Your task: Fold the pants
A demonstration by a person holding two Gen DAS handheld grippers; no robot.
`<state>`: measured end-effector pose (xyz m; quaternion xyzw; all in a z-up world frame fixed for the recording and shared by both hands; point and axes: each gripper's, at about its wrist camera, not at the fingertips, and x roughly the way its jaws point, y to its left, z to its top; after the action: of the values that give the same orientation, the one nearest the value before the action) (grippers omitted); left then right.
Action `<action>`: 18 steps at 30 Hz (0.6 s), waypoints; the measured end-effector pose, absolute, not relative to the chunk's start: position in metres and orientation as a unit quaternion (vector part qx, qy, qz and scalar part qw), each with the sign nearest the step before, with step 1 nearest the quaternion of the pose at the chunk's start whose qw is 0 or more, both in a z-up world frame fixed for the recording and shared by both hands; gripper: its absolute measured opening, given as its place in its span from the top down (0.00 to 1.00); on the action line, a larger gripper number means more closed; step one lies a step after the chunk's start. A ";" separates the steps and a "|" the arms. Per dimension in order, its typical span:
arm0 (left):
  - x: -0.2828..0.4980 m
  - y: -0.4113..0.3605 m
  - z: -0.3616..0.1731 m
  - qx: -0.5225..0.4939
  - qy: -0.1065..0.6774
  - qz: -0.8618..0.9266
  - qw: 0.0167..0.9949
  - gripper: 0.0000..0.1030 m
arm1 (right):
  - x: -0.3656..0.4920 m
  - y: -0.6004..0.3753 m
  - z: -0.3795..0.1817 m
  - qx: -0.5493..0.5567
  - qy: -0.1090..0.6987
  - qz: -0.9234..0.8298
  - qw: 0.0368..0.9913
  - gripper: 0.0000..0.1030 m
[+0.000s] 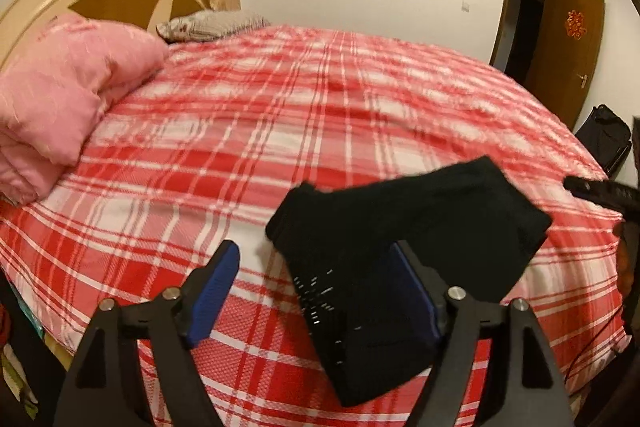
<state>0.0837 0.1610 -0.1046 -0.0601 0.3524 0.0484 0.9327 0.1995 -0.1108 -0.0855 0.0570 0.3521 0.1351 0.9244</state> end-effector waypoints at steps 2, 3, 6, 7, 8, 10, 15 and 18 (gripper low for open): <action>0.079 0.156 -0.093 -0.057 0.338 0.049 0.938 0.19 | 0.180 -0.114 -0.076 0.051 0.335 0.134 0.931 0.37; 0.077 0.153 -0.087 -0.055 0.330 0.050 0.941 0.14 | 0.167 -0.116 -0.070 0.049 0.323 0.136 0.935 0.37; 0.069 0.146 -0.068 -0.048 0.304 0.056 0.950 0.13 | 0.140 -0.118 -0.057 0.048 0.292 0.142 0.945 0.36; 0.066 0.144 -0.060 -0.047 0.295 0.057 0.953 0.13 | 0.132 -0.117 -0.052 0.047 0.282 0.143 0.948 0.34; 0.063 0.144 -0.052 -0.049 0.285 0.059 0.955 0.13 | 0.127 -0.113 -0.047 0.041 0.275 0.145 0.950 0.32; 0.056 0.145 -0.042 -0.059 0.269 0.062 0.959 0.11 | 0.120 -0.104 -0.036 0.018 0.262 0.155 0.952 0.32; 0.040 0.148 -0.023 -0.078 0.238 0.070 0.966 0.05 | 0.097 -0.093 -0.021 0.001 0.234 0.173 0.957 0.32; 0.038 0.147 -0.019 -0.079 0.230 0.068 0.968 0.05 | 0.086 -0.084 -0.017 -0.019 0.219 0.172 0.960 0.32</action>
<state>0.0379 0.1467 -0.0192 -0.0786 0.2305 0.0678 0.9675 0.0856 -0.0844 -0.0169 -0.0190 0.2191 0.1724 0.9602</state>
